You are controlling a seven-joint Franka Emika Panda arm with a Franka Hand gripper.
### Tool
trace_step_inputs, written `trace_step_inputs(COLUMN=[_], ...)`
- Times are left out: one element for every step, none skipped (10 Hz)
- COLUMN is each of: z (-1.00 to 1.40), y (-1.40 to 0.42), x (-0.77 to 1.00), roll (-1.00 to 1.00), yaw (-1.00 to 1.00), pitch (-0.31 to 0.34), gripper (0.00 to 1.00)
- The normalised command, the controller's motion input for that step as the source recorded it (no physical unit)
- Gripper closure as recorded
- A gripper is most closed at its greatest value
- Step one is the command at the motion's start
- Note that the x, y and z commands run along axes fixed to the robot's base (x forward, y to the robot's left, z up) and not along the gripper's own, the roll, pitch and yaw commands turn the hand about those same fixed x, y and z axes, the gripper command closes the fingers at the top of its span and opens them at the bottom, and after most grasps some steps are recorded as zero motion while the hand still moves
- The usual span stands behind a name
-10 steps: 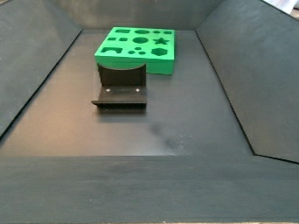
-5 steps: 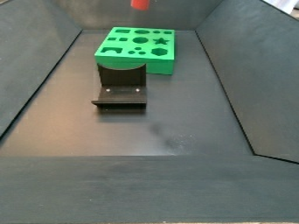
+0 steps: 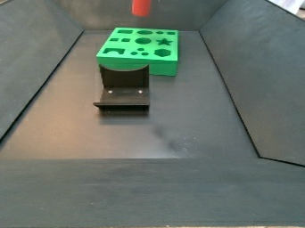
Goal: Pick up the oval object. Move up. Move to above the board. Insert the oval object.
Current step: Insert the oval object.
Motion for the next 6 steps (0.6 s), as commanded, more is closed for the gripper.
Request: trace_step_inputs(z=[-0.35, -0.30, -0.27, -0.24, -0.23, -0.07], y=[0.00, 0.00, -0.03, -0.16, -0.30, -0.33], x=[0.00, -0.07, -0.02, 0.00, 0.05, 0.11], roll=[0.38, 0.48, 0.46, 0.47, 0.37, 0.16], yaw=[0.17, 0.00, 0.00, 0.00, 0.07, 0.03], pitch=[0.004, 0.031, 0.051, 0.074, 0.064, 0.033], gripper=[1.00, 1.00, 1.00, 1.00, 1.00, 1.00])
